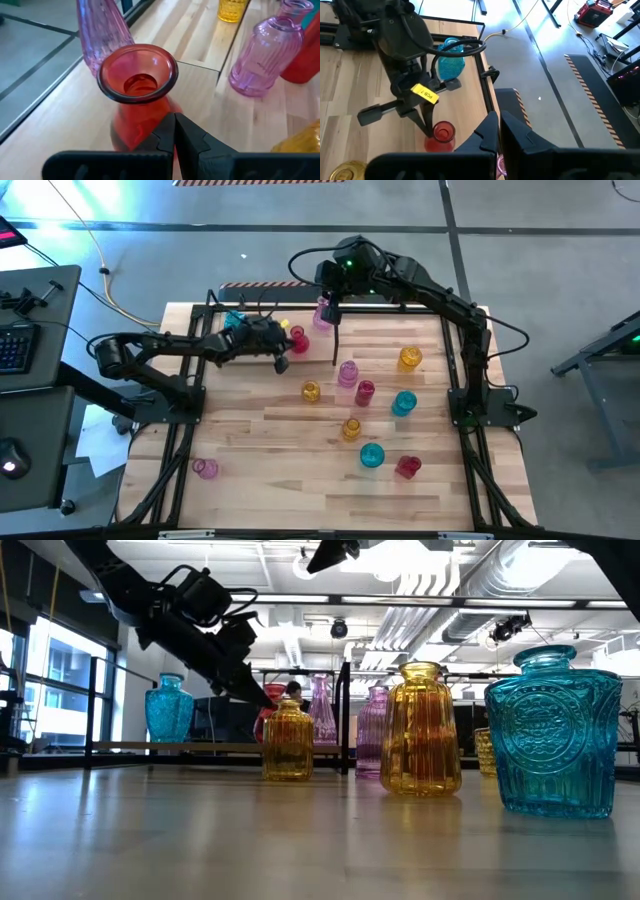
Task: Sort vases onto shelf
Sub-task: Put the middle left red vase on the shelf, then put the top blue vase on the shelf aligned with the other blue vase
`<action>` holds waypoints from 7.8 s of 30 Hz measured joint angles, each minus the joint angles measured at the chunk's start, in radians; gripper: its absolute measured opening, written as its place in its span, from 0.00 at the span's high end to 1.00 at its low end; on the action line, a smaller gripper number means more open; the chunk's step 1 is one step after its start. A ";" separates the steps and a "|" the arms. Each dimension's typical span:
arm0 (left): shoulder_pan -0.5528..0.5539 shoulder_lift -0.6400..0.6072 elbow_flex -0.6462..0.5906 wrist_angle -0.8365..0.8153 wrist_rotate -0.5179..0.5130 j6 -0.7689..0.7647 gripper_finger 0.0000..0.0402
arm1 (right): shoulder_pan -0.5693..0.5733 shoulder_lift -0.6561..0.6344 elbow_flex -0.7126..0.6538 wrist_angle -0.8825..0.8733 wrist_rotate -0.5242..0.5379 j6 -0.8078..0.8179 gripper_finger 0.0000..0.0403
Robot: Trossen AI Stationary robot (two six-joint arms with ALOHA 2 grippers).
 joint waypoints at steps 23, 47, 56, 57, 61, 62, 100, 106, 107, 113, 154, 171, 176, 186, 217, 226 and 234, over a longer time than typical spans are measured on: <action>0.004 0.042 0.000 0.022 0.053 -0.029 1.00 | 0.000 0.000 0.000 0.000 0.000 0.008 1.00; 0.076 0.229 0.085 0.130 0.075 -0.009 1.00 | 0.002 0.000 0.000 -0.008 0.000 0.008 1.00; 0.115 0.229 0.086 0.128 0.071 -0.007 1.00 | 0.002 0.000 0.000 -0.009 0.000 0.008 1.00; 0.116 0.229 0.086 0.128 0.072 -0.001 1.00 | 0.002 0.000 0.000 -0.008 0.000 0.008 1.00; 0.124 0.229 0.086 0.128 0.073 0.006 1.00 | 0.002 0.000 0.000 -0.009 0.000 0.008 1.00; 0.126 0.229 0.086 0.128 0.074 0.009 1.00 | 0.002 0.000 0.000 -0.008 0.000 0.008 1.00; -0.154 -0.343 0.087 -0.262 0.233 -0.001 1.00 | 0.134 0.000 0.000 -0.313 -0.011 0.033 1.00; -0.221 -0.588 0.087 -0.522 0.123 -0.008 1.00 | 0.238 0.000 -0.025 -0.429 0.037 0.085 1.00; -0.231 -0.618 0.087 -0.563 0.122 -0.009 1.00 | 0.251 0.000 -0.037 -0.456 0.060 0.103 1.00; -0.289 -0.701 0.087 -0.732 0.103 -0.055 1.00 | 0.273 0.001 -0.164 -0.545 0.105 0.216 0.98; -0.547 -0.598 0.086 -0.861 -0.437 -0.213 1.00 | 0.399 -0.767 -1.254 -0.292 0.149 0.998 0.67; -0.547 -0.587 0.086 -0.859 -0.459 -0.246 1.00 | 0.444 -0.767 -1.451 -0.137 0.065 1.024 0.67; -0.547 -0.587 0.086 -0.858 -0.459 -0.246 1.00 | 0.444 -0.766 -1.479 -0.128 0.058 1.030 0.67; -0.547 -0.587 0.086 -0.850 -0.459 -0.245 1.00 | 0.444 -0.766 -1.491 -0.072 0.058 1.024 0.68; -0.547 -0.587 0.086 -0.849 -0.456 -0.228 1.00 | 0.444 -0.765 -1.452 -0.128 0.009 0.996 0.99; -0.547 -0.587 0.086 -0.849 -0.456 -0.217 1.00 | 0.512 -0.757 -1.160 -0.269 0.014 1.043 1.00; -0.546 -0.587 0.086 -0.837 -0.459 -0.192 1.00 | 0.510 -0.529 -0.752 -0.348 0.108 0.843 1.00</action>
